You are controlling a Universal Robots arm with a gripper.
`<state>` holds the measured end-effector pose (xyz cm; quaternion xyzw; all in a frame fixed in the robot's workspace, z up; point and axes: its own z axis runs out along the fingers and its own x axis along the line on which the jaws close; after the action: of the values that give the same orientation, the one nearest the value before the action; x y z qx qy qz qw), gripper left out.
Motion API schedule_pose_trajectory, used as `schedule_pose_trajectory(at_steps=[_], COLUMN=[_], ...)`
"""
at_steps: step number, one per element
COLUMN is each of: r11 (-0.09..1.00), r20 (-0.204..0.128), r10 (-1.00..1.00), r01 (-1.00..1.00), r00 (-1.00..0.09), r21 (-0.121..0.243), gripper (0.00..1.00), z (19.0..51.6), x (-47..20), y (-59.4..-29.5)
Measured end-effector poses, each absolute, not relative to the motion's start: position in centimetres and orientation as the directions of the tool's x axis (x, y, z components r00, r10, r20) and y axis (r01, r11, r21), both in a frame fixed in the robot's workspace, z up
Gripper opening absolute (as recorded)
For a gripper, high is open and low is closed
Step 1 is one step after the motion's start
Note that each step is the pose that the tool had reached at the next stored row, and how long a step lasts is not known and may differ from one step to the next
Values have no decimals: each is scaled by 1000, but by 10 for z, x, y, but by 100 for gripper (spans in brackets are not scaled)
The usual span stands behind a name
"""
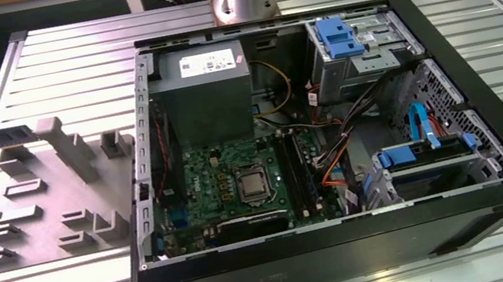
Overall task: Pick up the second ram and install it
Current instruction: 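Pick up the second ram and move it above second insertion slot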
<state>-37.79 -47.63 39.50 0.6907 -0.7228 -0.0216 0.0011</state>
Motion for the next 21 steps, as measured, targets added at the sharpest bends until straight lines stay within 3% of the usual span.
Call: schedule_pose_trajectory(at_steps=[21], r11=[45], r20=[-28], r10=[-999], r01=[-998], r00=[-46], r21=[33], gripper=[12], z=[395], x=[-331], y=[-476])
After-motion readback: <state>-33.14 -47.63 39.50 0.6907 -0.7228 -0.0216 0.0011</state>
